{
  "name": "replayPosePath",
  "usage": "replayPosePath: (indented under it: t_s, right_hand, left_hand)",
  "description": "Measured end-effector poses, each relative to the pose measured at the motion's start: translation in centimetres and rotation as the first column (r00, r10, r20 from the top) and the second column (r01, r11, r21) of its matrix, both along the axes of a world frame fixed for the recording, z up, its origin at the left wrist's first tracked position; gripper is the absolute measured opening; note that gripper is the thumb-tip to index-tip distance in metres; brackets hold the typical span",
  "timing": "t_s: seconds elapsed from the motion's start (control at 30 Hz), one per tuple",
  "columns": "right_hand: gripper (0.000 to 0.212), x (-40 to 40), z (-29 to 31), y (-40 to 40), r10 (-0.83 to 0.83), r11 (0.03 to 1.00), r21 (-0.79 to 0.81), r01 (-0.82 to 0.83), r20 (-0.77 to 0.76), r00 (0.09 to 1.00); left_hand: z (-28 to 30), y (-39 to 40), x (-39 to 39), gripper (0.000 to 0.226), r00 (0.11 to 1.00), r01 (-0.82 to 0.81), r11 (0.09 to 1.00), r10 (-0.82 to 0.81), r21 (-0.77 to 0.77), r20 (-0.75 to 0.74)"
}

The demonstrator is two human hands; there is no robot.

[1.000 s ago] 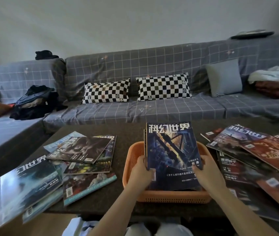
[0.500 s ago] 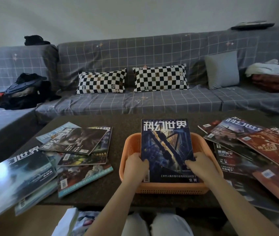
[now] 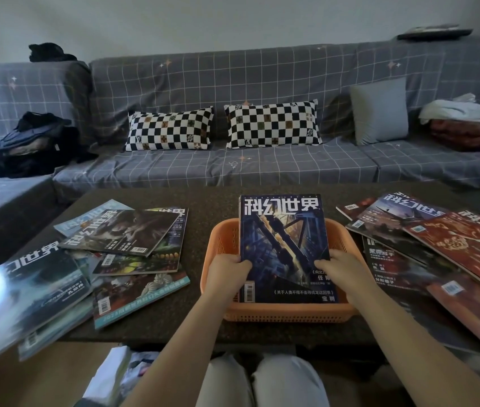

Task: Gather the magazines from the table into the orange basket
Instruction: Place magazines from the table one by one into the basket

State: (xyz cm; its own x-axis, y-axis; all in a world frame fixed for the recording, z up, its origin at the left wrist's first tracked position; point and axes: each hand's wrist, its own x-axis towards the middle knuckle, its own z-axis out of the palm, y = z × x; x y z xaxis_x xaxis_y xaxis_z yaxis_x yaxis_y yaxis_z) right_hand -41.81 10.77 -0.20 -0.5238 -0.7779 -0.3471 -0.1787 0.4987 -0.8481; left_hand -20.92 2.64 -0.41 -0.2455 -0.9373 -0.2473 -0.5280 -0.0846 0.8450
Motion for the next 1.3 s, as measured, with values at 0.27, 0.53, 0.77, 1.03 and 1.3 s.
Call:
replayPosePath:
  t_s: [0.27, 0.53, 0.77, 1.03, 1.3]
  right_hand:
    - [0.037, 0.4, 0.0, 0.2, 0.035, 0.999, -0.016, -0.035, -0.044, 0.998]
    - [0.049, 2.3, 0.7, 0.9, -0.036, 0.958, -0.283, -0.053, -0.298, 0.954]
    - [0.04, 9.5, 2.7, -3.2, 0.116, 0.886, -0.406, -0.226, -0.278, 0.954]
    - [0.023, 17.7, 2.7, -9.8, 0.346, 0.832, -0.386, -0.398, -0.199, 0.917]
    - [0.03, 20.8, 0.5, -19.9, 0.477, 0.806, -0.226, -0.547, -0.3, 0.826]
  left_hand:
    - [0.2, 0.6, -0.2, 0.022, 1.0, -0.003, 1.0, 0.003, -0.001, -0.026]
    - [1.3, 1.9, 0.5, 0.019, 0.979, -0.034, 0.993, 0.009, -0.117, -0.203]
    - [3.0, -0.2, 5.4, 0.035, 0.953, -0.19, 0.957, 0.126, -0.22, -0.275]
    - [1.3, -4.8, 12.8, 0.027, 0.91, -0.388, 0.897, 0.335, -0.212, -0.246]
    - [-1.7, -10.0, 16.3, 0.041, 0.873, -0.487, 0.849, 0.465, -0.206, -0.148]
